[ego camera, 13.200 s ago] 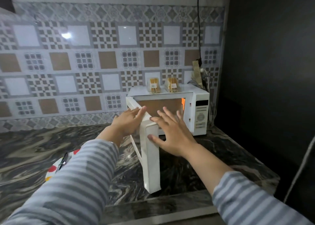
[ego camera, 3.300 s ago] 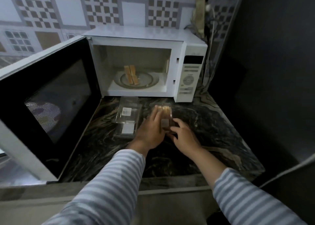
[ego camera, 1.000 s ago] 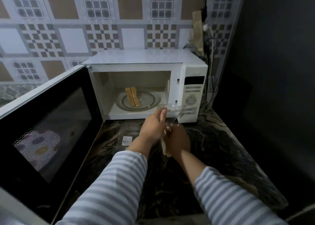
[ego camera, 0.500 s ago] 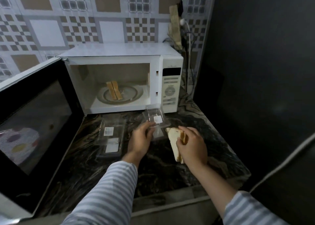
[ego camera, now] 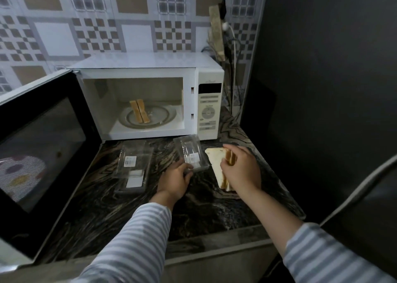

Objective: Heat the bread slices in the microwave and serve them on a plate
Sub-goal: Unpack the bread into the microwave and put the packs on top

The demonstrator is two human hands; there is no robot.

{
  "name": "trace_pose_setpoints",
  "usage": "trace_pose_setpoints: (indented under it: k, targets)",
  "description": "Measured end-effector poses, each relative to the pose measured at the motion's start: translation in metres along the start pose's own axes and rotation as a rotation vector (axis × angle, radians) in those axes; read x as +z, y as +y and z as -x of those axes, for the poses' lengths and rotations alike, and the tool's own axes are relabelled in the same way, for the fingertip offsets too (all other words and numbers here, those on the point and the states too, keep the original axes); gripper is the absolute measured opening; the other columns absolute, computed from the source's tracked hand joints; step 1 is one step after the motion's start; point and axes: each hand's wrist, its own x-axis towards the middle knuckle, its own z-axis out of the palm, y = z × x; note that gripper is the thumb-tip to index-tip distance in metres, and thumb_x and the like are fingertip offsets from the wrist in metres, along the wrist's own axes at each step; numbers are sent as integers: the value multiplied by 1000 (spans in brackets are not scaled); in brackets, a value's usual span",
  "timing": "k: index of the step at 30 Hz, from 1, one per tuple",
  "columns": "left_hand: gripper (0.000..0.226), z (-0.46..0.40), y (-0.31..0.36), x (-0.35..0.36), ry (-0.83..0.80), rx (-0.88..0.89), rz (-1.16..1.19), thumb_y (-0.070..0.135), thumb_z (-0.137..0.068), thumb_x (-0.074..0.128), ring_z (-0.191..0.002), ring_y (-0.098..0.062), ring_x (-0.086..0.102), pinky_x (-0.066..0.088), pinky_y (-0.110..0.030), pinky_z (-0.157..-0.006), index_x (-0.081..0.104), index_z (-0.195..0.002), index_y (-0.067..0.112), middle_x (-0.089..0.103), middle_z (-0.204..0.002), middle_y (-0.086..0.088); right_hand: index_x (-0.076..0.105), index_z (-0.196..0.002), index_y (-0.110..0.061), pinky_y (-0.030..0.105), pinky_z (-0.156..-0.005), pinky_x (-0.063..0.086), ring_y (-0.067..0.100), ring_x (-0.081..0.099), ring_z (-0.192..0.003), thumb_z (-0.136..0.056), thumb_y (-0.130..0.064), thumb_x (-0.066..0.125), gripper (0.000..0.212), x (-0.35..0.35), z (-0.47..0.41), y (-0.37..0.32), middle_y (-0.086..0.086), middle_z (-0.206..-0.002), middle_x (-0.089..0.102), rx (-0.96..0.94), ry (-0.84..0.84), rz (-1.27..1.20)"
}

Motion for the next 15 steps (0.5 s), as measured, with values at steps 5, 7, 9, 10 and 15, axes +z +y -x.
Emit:
trace_pose_setpoints:
  k: [5,7,9,10,15]
  targets:
    - [35,-7,14,-18,-83,-56,-10,28,-95,54,-133,-21,41,30,-24,-105,56,-128,17,44,-145,-4,63,-121,-31,22,-73,40,16,57,-102,-84,-21,63,38,-1,-29,-36,-5,-119,58,-77,-78,-6]
    - [43,-12,18,-33,-86,-59,-39,29,-97,50,-137,-22,35,25,-25,-110,48,-137,15,40,-149,-8,64,-120,-34,22,-71,42,17,59,-100,-82,-23,64,39,1,-43,-54,-5,-118,62,-113,-98,15]
    - [46,-15,21,-53,-71,-65,-60,31,-98,47,-136,-23,37,27,-27,-108,42,-141,15,41,-148,-8,63,-120,-34,22,-64,43,16,60,-92,-82,-23,65,39,1,-59,-74,-6,-116,64,-117,-158,15]
    - [46,-16,21,-63,-52,-64,-61,31,-98,47,-134,-23,40,30,-27,-106,43,-141,15,44,-146,-7,63,-120,-34,22,-61,44,15,59,-88,-83,-21,65,39,2,-67,-83,-6,-116,64,-117,-201,1]
    - [34,-30,-7,-117,104,-95,-74,29,-99,46,-123,-23,49,35,-26,-97,55,-129,15,56,-133,-6,66,-113,-32,26,-67,45,18,60,-91,-80,-17,65,37,26,-98,-121,-3,-116,65,-141,-296,-58]
